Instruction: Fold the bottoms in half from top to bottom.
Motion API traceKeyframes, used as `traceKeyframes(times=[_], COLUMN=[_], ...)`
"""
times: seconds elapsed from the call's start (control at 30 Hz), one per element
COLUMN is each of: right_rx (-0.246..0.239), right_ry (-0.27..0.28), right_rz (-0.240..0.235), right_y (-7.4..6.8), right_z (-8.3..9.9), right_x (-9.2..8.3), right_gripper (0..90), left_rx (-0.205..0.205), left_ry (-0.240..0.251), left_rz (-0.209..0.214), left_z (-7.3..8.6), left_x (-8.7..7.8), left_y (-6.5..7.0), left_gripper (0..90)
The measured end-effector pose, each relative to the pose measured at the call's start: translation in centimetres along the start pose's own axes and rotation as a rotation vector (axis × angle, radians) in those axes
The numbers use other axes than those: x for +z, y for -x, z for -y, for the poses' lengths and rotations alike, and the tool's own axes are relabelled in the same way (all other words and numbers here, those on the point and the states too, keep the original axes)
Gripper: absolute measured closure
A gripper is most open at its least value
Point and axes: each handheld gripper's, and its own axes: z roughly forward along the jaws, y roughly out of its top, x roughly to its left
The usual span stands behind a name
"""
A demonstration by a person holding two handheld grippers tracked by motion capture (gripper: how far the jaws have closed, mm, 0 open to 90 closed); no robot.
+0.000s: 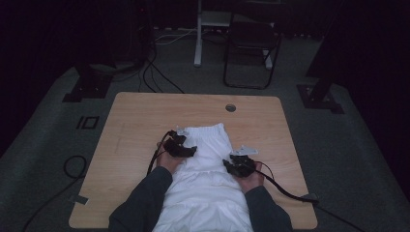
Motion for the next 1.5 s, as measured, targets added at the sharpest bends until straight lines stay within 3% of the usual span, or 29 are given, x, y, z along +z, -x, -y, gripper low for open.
traceKeyframes(times=[0.2,0.27,0.43,0.5,0.6,0.67,0.77,0.8,0.87,0.93,1.07,1.2,1.27,1.37,1.43,1.5], right_rx=[-0.001,0.019,-0.003,-0.018,-0.034,-0.024,-0.019,-0.023,-0.009,-0.01,-0.008,-0.009,-0.001,0.063,0.125,0.185], right_ry=[-0.017,-0.062,0.024,0.004,-0.037,-0.08,-0.121,-0.143,-0.132,-0.125,-0.115,-0.105,-0.105,-0.109,-0.117,-0.108], right_rz=[-0.008,-0.051,-0.039,-0.034,-0.027,-0.033,-0.012,0.007,-0.006,-0.006,-0.006,-0.017,-0.024,-0.075,-0.114,-0.134], right_y=[0.1,0.5,2.1,2.7,3.4,3.8,4.1,4.1,4.0,3.8,3.5,2.9,2.8,3.1,3.6,4.5], right_z=[-0.2,-0.9,-4.1,-5.8,-7.5,-7.9,-7.6,-7.5,-7.2,-7.1,-7.1,-6.9,-7.0,-7.0,-7.2,-7.5], right_x=[0.0,-0.1,-1.0,-0.1,2.4,4.5,6.3,6.7,6.9,6.7,6.5,6.3,6.2,6.2,6.3,6.4], right_gripper=[58.9,50.9,32.2,23.8,18.8,16.2,15.5,16.8,22.1,26.8,35.7,51.9,63.0,82.6,85.0,85.5], left_rx=[0.014,0.026,0.035,0.036,0.033,0.033,0.017,0.0,-0.031,-0.044,-0.083,-0.063,-0.033,-0.021,-0.04,-0.019], left_ry=[0.014,0.015,0.02,0.02,0.025,0.025,0.019,0.009,0.016,0.032,0.023,0.016,0.02,0.019,-0.003,0.003], left_rz=[-0.013,-0.023,-0.027,-0.03,-0.03,-0.024,-0.015,-0.024,-0.059,-0.12,-0.119,-0.1,-0.059,0.049,0.12,0.119], left_z=[0.2,0.3,0.3,0.3,0.3,0.3,0.3,0.2,0.4,0.6,0.9,0.6,0.5,0.1,-0.6,-1.4], left_x=[0.1,0.1,0.2,0.2,0.3,0.2,0.1,-0.1,-0.5,-0.8,-0.4,-0.2,-0.3,-0.2,0.1,-0.2], left_y=[0.1,0.2,0.3,0.4,0.4,0.3,0.2,0.1,-0.2,-0.6,-1.1,-0.8,-0.6,-0.9,-1.7,-2.0], left_gripper=[30.2,30.2,30.1,30.1,29.9,30.0,30.0,30.0,29.1,26.1,21.6,21.6,31.4,61.0,78.5,84.3])
